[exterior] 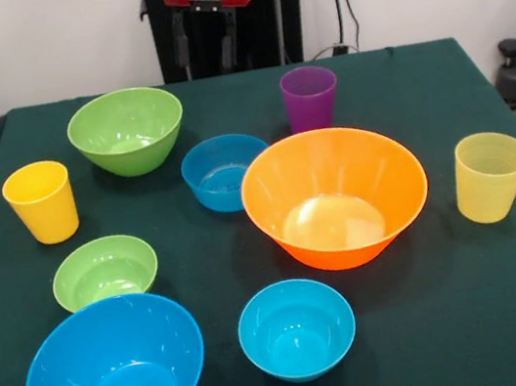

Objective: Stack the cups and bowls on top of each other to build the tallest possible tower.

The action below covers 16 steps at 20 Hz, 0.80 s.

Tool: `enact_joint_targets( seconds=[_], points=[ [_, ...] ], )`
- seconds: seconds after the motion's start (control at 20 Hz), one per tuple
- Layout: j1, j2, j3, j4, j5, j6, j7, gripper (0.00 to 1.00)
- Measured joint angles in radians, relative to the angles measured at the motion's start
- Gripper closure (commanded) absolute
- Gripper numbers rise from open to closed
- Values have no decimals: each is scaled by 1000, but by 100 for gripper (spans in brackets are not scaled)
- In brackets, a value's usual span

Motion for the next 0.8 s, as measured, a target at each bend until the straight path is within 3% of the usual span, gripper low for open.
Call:
enact_joint_targets(
  seconds=[0.15,0.45,0.6,0.8],
  points=[
    [-25,-23,20,2,0,4,0,0],
    [-166,-170,147,33,47,100,0,0],
    [-228,-280,201,43,142,217,0,0],
    [-226,-429,212,16,238,424,0,0]
  ],
)
